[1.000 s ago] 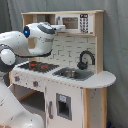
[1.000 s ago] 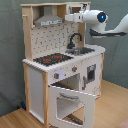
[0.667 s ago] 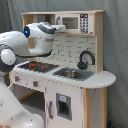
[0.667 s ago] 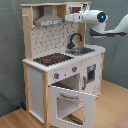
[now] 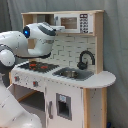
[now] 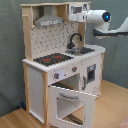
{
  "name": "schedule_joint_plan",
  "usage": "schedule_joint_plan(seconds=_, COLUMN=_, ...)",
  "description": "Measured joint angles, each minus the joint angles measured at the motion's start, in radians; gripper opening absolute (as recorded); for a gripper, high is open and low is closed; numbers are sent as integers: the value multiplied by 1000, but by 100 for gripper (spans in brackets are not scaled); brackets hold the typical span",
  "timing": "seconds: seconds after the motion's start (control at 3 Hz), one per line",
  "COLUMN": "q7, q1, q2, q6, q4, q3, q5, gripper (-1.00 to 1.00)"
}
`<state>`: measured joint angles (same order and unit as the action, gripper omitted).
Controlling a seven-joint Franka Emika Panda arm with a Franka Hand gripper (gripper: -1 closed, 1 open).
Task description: Play with the kitchen
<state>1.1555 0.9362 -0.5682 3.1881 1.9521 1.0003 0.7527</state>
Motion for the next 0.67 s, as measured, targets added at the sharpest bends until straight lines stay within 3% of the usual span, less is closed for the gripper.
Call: schedule_joint_plan(seconds=0.67, q7=32, q1=-107, q2=0, q6=102, q4=78, q3=-108, q5=1, gripper=-100)
